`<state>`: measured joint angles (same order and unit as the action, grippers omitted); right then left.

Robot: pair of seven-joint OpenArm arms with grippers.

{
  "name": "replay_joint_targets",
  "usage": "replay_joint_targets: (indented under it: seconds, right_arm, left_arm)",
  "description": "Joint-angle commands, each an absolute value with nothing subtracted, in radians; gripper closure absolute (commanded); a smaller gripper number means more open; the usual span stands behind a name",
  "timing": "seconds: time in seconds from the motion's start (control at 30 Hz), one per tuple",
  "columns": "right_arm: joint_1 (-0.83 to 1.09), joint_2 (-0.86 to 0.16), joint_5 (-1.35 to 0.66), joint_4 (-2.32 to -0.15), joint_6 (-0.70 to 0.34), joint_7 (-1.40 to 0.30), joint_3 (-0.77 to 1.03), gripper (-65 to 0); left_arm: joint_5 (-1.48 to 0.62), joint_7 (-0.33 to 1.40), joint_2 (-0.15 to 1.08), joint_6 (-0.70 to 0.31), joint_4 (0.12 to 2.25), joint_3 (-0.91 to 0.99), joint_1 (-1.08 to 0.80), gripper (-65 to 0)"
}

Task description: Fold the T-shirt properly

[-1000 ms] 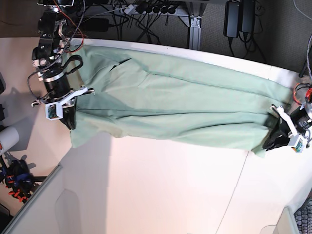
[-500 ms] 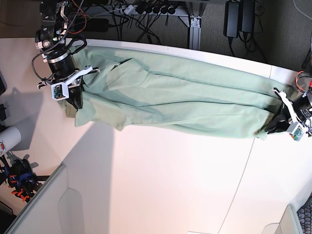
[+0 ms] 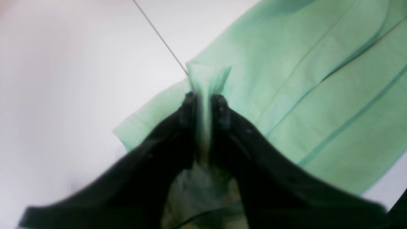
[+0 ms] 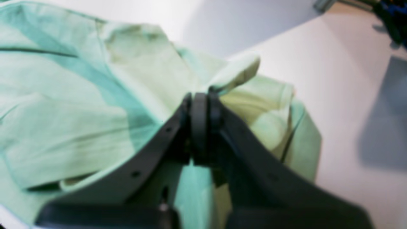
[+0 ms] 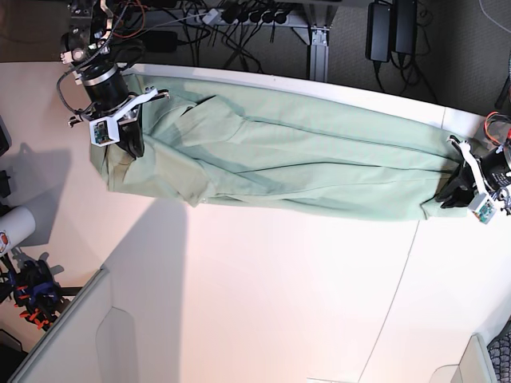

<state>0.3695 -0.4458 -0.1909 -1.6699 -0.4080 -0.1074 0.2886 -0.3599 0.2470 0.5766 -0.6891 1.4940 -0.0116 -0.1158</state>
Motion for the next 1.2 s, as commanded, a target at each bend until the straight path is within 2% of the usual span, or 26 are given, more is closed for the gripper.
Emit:
replay_joint_targets:
  seconds: [0.0, 0.1, 0.13, 0.2, 0.3, 0.33, 0.37, 0.6, 0.8, 0.83, 0.87, 0.93, 1.17]
  right_arm:
    - [0.369, -0.456, -0.208, -1.689, -0.404, -0.097, 0.300, 0.0]
    - [0.369, -0.439, -0.217, -1.688, -0.405, -0.146, 0.300, 0.0]
    - [0.369, -0.434, -0.217, -1.688, -0.405, -0.163, 0.300, 0.0]
    - [0.369, -0.421, -0.217, -1.688, -0.404, -0.178, 0.300, 0.0]
    - [0.374, -0.408, -0.218, -1.688, -0.404, -0.180, 0.300, -27.1]
    - [0.375, -0.405, -0.221, -1.689, -0.404, -0.180, 0.300, -32.4]
    - [0.375, -0.401, -0.228, -1.689, -0.404, -0.184, 0.303, -34.2]
    - [0.375, -0.318, -0.389, -1.826, -0.405, -0.327, 0.479, -34.1]
    - [0.375, -0.231, -0.443, -1.950, -0.405, -0.350, 0.587, -33.1]
    - [0.375, -0.223, -0.448, -1.952, -0.406, -0.350, 0.582, -29.3]
    - [0.375, -0.216, -0.447, -1.951, -0.408, -0.350, 0.573, -22.0]
    - [0.374, -0.204, -0.445, -1.948, -0.408, -0.365, 0.546, 0.0]
    - [0.366, -0.197, -0.361, -1.868, -0.408, -0.308, 0.410, 0.0]
  left_arm:
    - [-0.377, 0.229, 0.598, -0.698, 1.510, 0.000, -0.101, -18.6]
    - [-0.381, 0.229, 0.599, -0.698, 1.510, 0.000, -0.101, -33.9]
    - [-0.388, 0.230, 0.599, -0.698, 1.510, 0.000, -0.100, -35.9]
    - [-0.403, 0.247, 0.599, -0.698, 1.510, 0.003, -0.100, -35.9]
    - [-0.474, 0.294, 0.598, -0.698, 1.510, 0.038, -0.101, -35.9]
    - [-0.509, 0.302, 0.598, -0.698, 1.510, 0.064, -0.101, -35.9]
    - [-0.550, 0.315, 0.598, -0.698, 1.510, 0.096, -0.100, -35.9]
    - [-0.836, 0.491, 0.599, -0.698, 1.510, 0.347, -0.104, -35.9]
    - [-0.879, 0.506, 0.598, -0.698, 1.509, 0.373, -0.147, -35.9]
    - [-0.879, 0.506, 0.598, -0.698, 1.508, 0.373, -0.159, -35.9]
    - [-0.879, 0.506, 0.598, -0.698, 1.501, 0.373, -0.169, -35.9]
    - [-0.879, 0.504, 0.596, -0.691, 1.467, 0.373, -0.175, -35.9]
    - [-0.888, 0.469, 0.559, -0.692, 1.347, 0.373, -0.174, -35.9]
